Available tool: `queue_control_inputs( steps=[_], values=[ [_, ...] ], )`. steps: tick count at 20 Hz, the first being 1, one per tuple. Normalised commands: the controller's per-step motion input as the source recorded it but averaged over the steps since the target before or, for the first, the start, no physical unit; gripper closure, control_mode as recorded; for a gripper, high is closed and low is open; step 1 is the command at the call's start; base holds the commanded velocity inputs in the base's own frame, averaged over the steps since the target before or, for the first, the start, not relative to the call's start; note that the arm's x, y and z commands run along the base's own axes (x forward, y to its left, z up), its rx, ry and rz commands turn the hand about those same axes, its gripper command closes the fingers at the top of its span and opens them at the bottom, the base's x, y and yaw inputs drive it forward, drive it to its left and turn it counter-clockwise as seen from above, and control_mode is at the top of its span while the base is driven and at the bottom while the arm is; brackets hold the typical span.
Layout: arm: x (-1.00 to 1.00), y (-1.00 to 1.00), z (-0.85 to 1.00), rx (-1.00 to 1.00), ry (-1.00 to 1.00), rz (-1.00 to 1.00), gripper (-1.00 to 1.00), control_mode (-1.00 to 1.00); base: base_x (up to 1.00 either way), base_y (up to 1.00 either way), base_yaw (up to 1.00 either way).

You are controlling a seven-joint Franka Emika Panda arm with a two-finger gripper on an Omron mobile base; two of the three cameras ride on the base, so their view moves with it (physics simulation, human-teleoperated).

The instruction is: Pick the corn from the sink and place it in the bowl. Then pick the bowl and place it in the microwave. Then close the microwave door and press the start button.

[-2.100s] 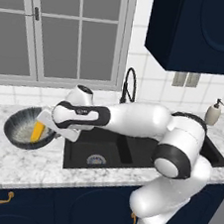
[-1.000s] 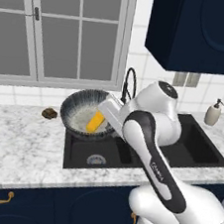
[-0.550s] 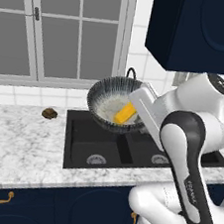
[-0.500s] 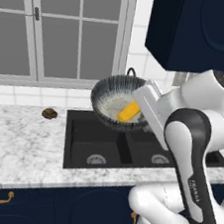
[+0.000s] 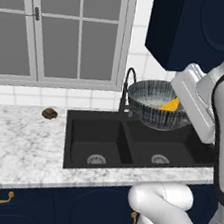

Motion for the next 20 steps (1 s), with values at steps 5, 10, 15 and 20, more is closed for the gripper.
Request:
queue_control_inputs(
  steps=[5, 10, 15, 20],
  values=[
    [-0.46, -0.19, -0.04, 0.09, 0.29, -0.2, 1.0, -1.0, 0.0, 0.0, 0.0],
    [-0.04, -0.03, 0.0, 0.02, -0.01, -0.01, 1.0, 1.0, -0.34, -0.02, 0.0],
    [0.0, 0.0, 0.0, 0.0, 0.0, 0.0, 1.0, 1.0, -0.72, -0.39, -0.1],
    [0.0, 0.0, 0.0, 0.0, 0.0, 0.0, 1.0, 1.0, -0.47, -0.45, -0.57]
  ],
)
